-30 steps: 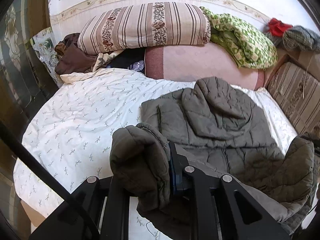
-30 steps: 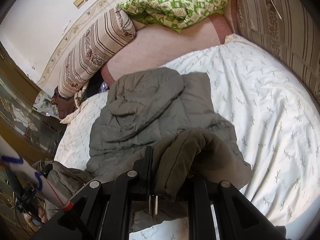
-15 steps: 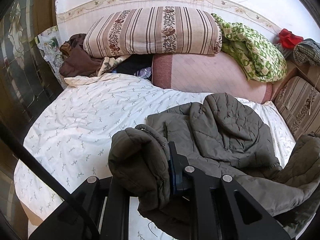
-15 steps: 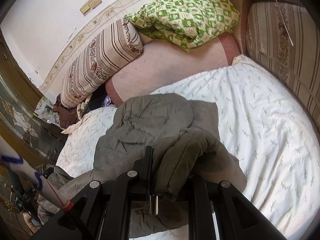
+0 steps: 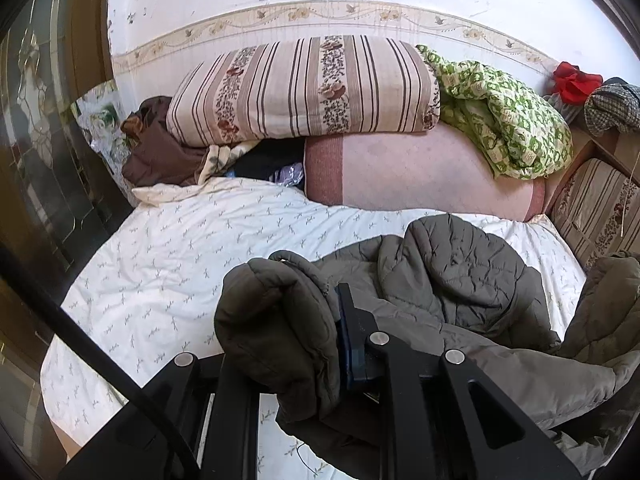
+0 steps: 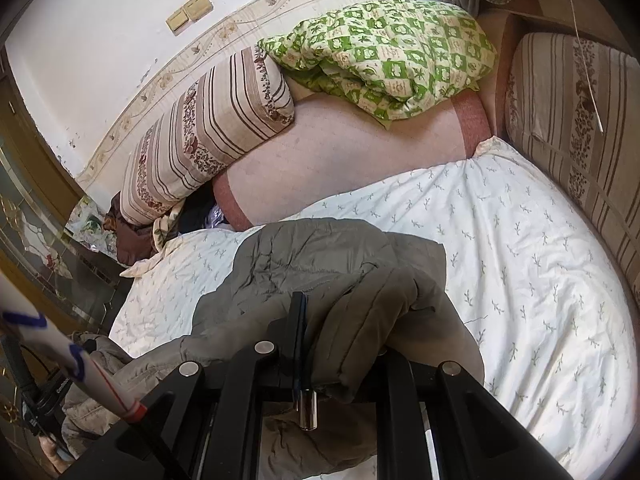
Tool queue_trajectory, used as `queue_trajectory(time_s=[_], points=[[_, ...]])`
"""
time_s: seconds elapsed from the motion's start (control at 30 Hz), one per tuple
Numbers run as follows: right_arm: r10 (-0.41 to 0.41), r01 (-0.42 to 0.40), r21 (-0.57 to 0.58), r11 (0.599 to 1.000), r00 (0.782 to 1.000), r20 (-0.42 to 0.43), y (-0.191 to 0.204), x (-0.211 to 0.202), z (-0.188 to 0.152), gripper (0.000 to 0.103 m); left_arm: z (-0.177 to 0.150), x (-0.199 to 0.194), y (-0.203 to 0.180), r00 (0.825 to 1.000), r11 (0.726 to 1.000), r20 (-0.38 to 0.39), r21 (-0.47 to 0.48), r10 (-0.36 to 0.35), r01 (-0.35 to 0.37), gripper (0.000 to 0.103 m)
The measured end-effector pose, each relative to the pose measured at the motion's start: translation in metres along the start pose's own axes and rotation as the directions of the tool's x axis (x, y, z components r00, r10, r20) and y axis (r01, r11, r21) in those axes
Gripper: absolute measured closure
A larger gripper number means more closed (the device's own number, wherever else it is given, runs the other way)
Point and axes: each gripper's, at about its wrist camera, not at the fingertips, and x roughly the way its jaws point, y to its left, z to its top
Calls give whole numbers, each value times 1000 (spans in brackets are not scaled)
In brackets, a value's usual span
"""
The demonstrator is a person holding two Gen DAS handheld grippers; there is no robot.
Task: Fold large clothes
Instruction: 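Lift the hem with both tools and carry it toward the hood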
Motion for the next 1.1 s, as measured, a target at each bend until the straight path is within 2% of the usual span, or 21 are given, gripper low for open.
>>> queue_trajectory(time_s=[0.4,0.8,1.1], points=[[-15,15,-19,1000,1000,-1,4,15,24,88,22,16,-6,1000,1000,17,11,24,-25,86],[-37,37,-29,999,999,-17,6,51,50,88,45,56,-13,998,998,-2,30,59,-59,86],[-69,68,-49,997,997,-28,5,84,68,88,63,100,-19,996,996,-30,41,85,-84,86]])
